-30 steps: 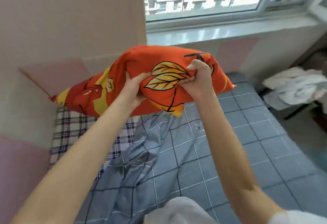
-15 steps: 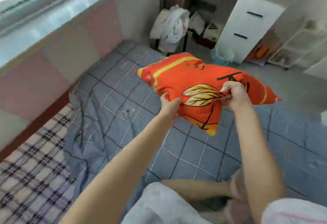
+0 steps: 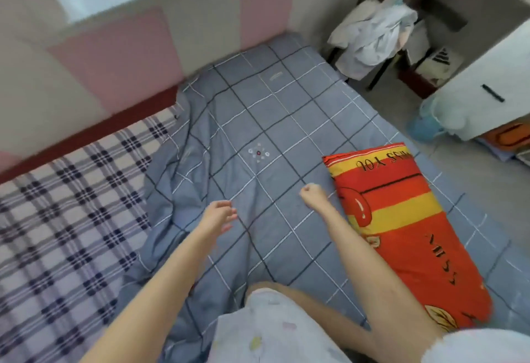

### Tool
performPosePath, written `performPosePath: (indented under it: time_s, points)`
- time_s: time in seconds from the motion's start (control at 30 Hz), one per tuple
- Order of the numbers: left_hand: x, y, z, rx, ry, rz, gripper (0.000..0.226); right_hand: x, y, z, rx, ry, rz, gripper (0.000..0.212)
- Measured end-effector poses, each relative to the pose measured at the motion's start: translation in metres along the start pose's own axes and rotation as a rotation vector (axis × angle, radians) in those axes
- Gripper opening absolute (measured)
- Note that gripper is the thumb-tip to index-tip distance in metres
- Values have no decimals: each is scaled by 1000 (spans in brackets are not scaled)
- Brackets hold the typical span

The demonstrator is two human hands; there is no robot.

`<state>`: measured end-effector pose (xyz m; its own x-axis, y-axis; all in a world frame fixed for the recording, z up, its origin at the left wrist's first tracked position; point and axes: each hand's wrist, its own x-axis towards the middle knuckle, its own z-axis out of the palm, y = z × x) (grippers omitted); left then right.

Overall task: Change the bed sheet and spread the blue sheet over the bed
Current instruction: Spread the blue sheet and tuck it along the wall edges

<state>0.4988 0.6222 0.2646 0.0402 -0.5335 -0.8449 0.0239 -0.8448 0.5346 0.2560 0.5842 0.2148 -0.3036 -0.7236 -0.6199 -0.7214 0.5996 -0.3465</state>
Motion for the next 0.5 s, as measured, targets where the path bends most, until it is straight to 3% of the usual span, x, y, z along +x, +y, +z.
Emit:
performPosePath:
  time_s: [0.17, 0.23, 0.37, 0.5]
  points:
    - [55, -87, -122, -38, 391, -59, 29, 5, -117, 131, -281, -260, -326, 21]
    - [67, -126, -146, 33, 451, -92, 36, 1, -134, 172, -355, -351, -412, 27]
    - [92, -235, -202, 32, 668, -173, 52, -5, -161, 299, -580, -472, -773, 45]
    - [120, -308, -242, 64, 731, -200, 110, -16, -181, 374, -742, -345, -1190, 31]
